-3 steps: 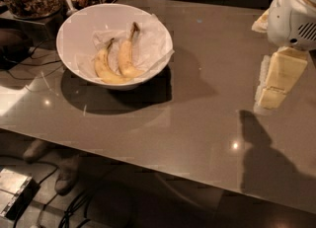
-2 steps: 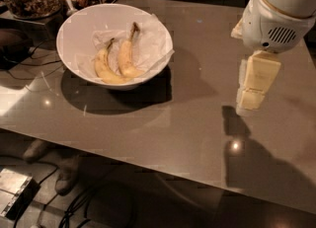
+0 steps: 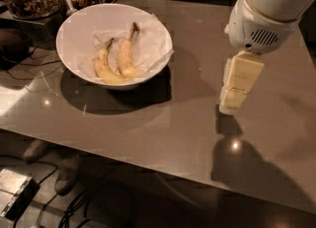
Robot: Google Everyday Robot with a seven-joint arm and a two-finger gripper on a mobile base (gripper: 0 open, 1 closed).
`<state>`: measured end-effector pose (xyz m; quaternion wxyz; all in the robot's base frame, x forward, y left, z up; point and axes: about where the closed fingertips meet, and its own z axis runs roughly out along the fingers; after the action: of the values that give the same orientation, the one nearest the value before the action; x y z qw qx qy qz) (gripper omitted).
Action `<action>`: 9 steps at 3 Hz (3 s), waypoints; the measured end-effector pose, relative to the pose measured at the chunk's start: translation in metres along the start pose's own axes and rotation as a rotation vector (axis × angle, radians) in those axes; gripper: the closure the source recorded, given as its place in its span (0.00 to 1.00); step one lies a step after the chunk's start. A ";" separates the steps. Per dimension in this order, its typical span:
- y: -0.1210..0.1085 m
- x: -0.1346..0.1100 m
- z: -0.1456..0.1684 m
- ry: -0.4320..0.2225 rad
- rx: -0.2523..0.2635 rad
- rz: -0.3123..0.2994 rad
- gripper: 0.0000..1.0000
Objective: Pick banana from white bowl
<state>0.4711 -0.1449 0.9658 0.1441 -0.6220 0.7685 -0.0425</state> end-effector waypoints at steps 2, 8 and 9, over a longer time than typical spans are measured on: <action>-0.024 -0.063 0.009 0.070 0.072 0.154 0.00; -0.060 -0.177 0.052 -0.057 -0.040 0.341 0.00; -0.059 -0.206 0.062 -0.075 -0.051 0.341 0.10</action>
Offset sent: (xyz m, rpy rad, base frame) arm 0.0535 0.0895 0.0077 -0.0569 -0.0074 -0.3088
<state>0.5822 0.0490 0.9556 0.1619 -0.4871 0.8579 0.0251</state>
